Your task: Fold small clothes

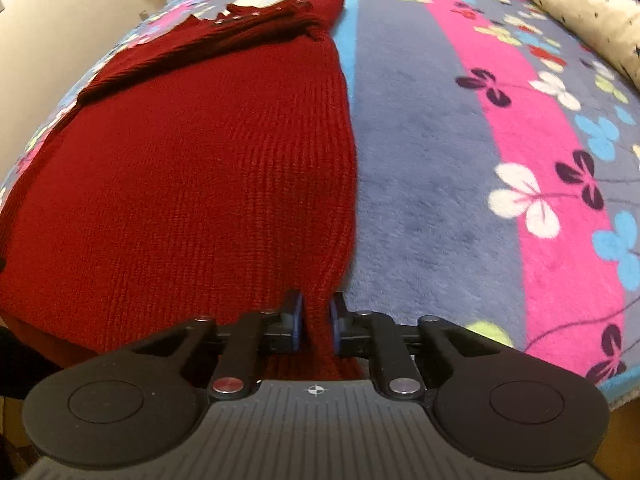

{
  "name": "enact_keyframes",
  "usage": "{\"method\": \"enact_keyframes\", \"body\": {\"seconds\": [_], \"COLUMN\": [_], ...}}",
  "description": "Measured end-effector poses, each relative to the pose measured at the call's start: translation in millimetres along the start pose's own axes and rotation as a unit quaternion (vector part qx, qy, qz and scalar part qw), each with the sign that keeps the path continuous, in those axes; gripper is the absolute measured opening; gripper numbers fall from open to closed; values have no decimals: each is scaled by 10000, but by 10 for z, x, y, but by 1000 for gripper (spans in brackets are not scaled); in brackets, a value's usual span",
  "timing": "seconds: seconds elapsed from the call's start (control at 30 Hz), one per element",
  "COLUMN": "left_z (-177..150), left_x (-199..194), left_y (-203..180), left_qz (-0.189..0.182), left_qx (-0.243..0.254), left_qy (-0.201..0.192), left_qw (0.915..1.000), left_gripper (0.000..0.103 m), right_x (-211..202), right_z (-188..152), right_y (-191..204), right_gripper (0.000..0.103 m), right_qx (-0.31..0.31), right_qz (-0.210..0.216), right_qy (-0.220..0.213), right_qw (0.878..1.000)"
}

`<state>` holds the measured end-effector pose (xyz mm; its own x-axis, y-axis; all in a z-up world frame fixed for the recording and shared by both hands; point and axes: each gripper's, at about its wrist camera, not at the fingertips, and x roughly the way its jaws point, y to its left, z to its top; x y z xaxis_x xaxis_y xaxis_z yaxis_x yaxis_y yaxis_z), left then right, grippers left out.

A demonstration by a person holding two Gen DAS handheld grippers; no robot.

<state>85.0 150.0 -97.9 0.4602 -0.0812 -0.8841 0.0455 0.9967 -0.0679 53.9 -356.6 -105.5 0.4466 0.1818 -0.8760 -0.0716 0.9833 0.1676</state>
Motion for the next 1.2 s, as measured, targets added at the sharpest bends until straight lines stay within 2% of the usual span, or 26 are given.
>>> {"method": "enact_keyframes", "body": {"seconds": [0.07, 0.17, 0.33, 0.53, 0.67, 0.87, 0.93, 1.03, 1.2], "left_z": [4, 19, 53, 143, 135, -61, -83, -19, 235], "left_x": [-59, -253, -661, -1197, -1575, -2273, -2406, -2316, -1775], "left_y": [11, 28, -44, -68, -55, 98, 192, 322, 442], "left_qz": [-72, -297, -560, -746, -994, -1511, -1675, -1671, -1472], "left_qx": [-37, -64, 128, 252, 361, 343, 209, 15, -312], "left_qy": [-95, -394, -928, -1506, -1735, -2099, -2185, -2115, -1755], "left_qw": [9999, 9988, 9940, 9854, 9791, 9654, 9611, 9630, 9729], "left_gripper": [11, 11, 10, 9, 9, 9, 9, 9, 9], "right_x": [-48, -237, -693, -1121, -1451, -2099, -2264, -2245, -1766], "right_z": [16, 55, 83, 97, 21, -238, -327, -315, -53], "right_y": [-48, -170, -331, -302, -335, -436, -486, -608, -688], "right_gripper": [11, 10, 8, 7, 6, 5, 5, 5, 5], "right_qx": [157, 590, 1205, 1218, 1324, 1442, 1572, 1815, 2017], "right_qz": [107, 285, 867, 1272, 1440, 1752, 1861, 1983, 1803], "right_qy": [-86, -488, -1276, -1866, -2187, -2773, -2991, -3053, -2762], "right_qw": [9998, 9967, 9807, 9665, 9560, 9336, 9226, 9135, 9223]}}
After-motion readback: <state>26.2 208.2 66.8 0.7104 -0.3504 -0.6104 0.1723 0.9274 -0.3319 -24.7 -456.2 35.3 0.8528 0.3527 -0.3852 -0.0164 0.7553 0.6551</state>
